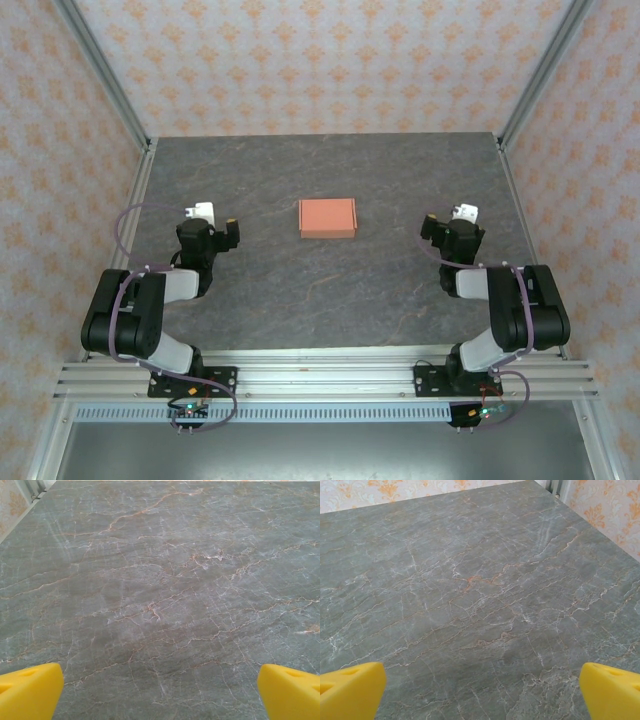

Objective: Fold the paper box

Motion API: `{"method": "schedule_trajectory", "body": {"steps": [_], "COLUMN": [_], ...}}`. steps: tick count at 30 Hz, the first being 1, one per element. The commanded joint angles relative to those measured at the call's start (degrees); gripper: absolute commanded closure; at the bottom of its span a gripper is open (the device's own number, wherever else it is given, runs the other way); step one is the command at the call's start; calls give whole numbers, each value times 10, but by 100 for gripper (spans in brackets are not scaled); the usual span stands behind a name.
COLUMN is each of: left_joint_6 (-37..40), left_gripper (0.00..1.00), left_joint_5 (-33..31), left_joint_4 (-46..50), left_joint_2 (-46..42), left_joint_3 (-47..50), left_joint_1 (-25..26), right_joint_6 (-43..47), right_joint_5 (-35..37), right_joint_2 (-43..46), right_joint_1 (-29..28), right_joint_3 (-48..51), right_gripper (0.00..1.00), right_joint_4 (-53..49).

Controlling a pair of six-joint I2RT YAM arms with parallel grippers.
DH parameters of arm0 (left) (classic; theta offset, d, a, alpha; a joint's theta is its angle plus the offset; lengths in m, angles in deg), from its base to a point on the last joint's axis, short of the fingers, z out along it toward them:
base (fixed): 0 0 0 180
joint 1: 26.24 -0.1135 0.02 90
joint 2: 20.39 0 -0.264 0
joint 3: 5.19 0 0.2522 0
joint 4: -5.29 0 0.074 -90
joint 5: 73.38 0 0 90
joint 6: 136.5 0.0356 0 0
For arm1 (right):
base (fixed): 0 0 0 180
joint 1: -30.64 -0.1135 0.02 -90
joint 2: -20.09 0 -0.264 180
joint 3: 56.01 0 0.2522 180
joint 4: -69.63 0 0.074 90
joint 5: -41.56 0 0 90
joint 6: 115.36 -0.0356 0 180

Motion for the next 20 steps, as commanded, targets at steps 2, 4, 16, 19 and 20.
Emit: {"method": "schedule_trajectory", "body": {"steps": [2, 4, 16, 19, 20], "left_joint_6": [8, 8, 8, 9, 9], "left_gripper": [0, 0, 0, 0, 0], "left_joint_5": [1, 0, -2, -2, -2], "left_joint_4": [-23, -24, -23, -23, -22], "left_joint_2": [-1, -1, -1, -1, -1], "left_joint_3": [-4, -4, -4, -4, -4], "left_joint_1": [3, 3, 5, 5, 5], "right_joint_6": [-8, -8, -6, -6, -6], "right_joint_5": [-7, -7, -14, -14, -14], "right_joint_2": [-1, -1, -3, -1, -1], "right_joint_1": [0, 0, 0, 0, 0], "right_joint_3": [-7, -7, -8, -7, -7], "right_gripper": [1, 1, 1, 1, 1], "right_joint_4": [-3, -4, -3, -4, -3]}}
